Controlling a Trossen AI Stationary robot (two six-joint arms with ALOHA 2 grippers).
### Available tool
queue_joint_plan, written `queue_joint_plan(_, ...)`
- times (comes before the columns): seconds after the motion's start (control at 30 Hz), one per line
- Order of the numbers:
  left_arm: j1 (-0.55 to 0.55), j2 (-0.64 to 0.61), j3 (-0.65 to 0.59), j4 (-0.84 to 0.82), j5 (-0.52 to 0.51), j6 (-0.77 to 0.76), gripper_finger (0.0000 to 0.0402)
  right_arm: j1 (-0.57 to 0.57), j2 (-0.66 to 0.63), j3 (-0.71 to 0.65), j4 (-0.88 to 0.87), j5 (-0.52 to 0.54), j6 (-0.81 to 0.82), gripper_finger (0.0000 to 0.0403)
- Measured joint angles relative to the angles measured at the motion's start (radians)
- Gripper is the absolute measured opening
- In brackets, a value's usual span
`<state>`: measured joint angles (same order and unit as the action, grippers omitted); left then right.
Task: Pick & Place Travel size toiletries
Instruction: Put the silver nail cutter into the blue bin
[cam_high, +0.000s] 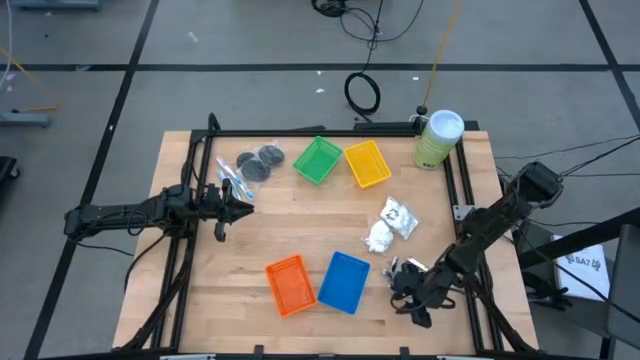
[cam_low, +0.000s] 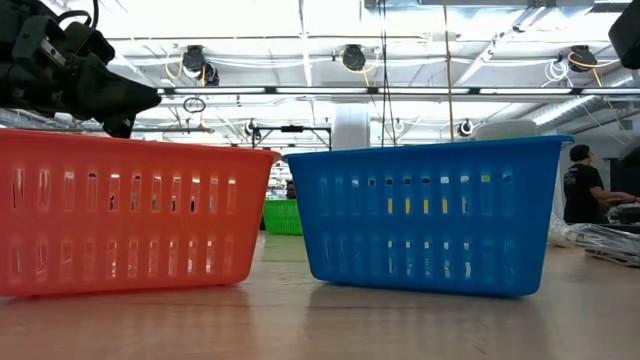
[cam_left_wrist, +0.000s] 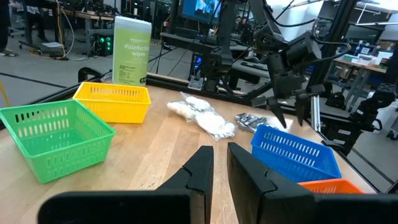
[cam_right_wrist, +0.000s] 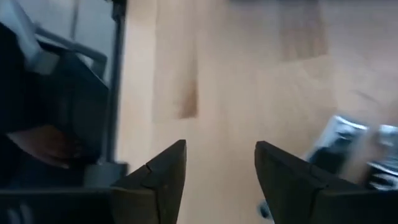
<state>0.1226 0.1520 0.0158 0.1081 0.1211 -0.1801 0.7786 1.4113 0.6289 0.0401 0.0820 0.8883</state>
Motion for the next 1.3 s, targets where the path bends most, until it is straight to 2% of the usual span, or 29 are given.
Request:
queue_joint_plan(0.2,0.000,0.000,0.000,-0.001,0.000,0.000,0.0044,-0.008,-0.039,0.000,-0.162,0.067,-0.014,0.0165)
queue_joint_plan(0.77,0.000,0.000,0.000,0.000,0.000,0.000,0.0044,-0.007,0.148,0.006,-0.110,0.099,-0.012,0.0164)
queue_joint_plan(0.97,0.000,0.000,0.000,0.000,0.000,0.000,0.0044,-0.004,0.152,0.004,-0.119,0.176,0.013,0.0163)
queue_joint_plan(1.13,0.000,0.000,0.000,0.000,0.000,0.000,0.0044,-0.004,0.154,0.003,-0.127,0.203,0.006,0.0139)
queue_joint_plan(1.3,0.000,0.000,0.000,0.000,0.000,0.000,0.0044,-0.006,0.154,0.003,-0.129,0.221,-0.015,0.0089)
